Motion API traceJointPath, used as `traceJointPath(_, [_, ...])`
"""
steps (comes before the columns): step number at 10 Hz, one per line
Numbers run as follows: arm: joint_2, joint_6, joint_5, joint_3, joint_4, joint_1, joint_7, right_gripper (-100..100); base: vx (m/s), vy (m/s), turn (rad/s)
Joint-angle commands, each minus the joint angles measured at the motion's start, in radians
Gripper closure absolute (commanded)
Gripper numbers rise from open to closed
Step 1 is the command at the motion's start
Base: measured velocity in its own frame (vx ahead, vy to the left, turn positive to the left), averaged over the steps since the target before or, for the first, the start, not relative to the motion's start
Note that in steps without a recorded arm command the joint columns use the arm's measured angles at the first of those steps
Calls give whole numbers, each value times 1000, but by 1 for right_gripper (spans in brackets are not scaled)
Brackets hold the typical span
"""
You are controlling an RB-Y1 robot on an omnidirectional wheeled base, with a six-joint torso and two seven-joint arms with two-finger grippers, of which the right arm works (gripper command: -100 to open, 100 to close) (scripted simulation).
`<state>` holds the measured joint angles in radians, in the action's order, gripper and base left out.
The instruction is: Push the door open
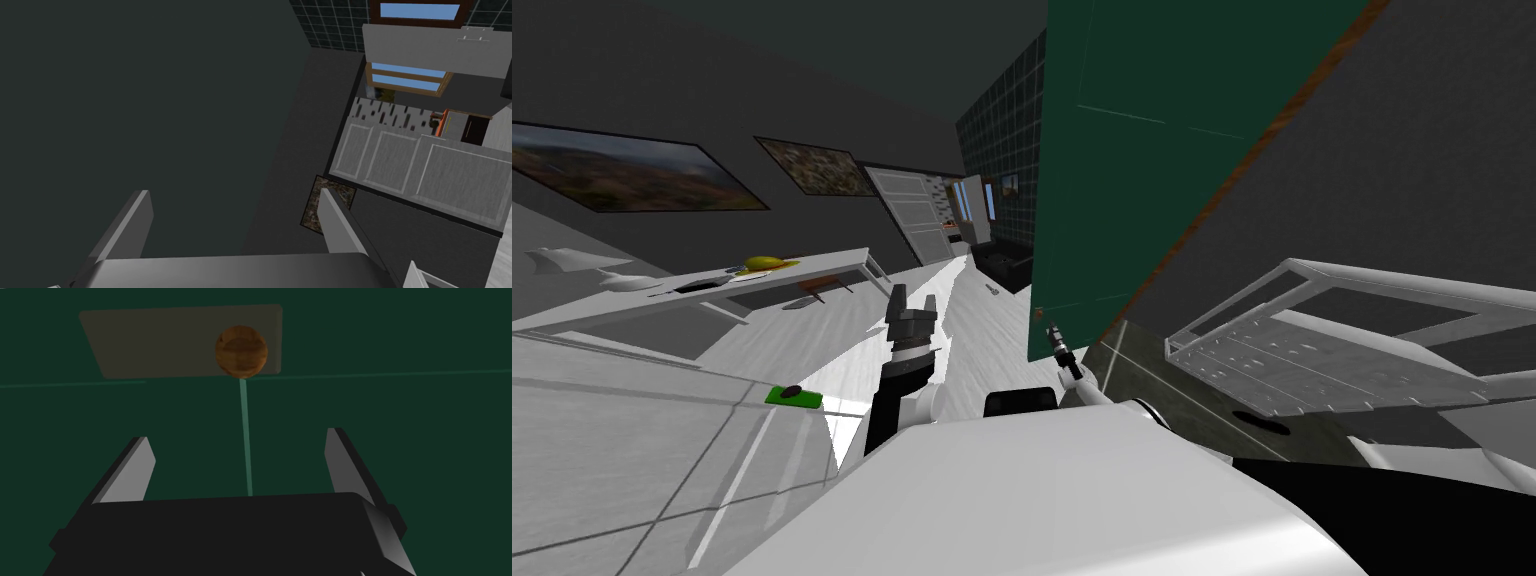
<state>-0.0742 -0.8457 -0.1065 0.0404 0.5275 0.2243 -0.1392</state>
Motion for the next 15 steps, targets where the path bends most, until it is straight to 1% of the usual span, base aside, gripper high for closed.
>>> traceJointPath(1, [8, 6, 2, 1, 3, 2, -4, -100, -299, -19, -54])
traceJointPath(2, [13, 9, 2, 1, 4, 3, -7, -100, -273, 36, -27])
traceJointPath(3, [10, -3, 4, -2, -18, 13, -4, -100, -119, 28, -10])
traceJointPath(4, [5, -9, 5, -5, -21, 12, -1, -100, 114, 13, 24])
traceJointPath(7, [3, -17, 8, -10, -22, 9, 3, -100, 206, 30, 27])
traceJointPath(10, [7, -29, 11, -17, -24, 5, 9, -100, 217, 48, 29])
traceJointPath(12, [8, -30, 11, -18, -26, 6, 9, -100, 145, 30, 13])
traceJointPath(13, [8, -30, 11, -18, -26, 6, 9, 100, -14, -4, -8])
traceJointPath(15, [8, -30, 11, -18, -26, 6, 9, 100, -30, -8, 9])
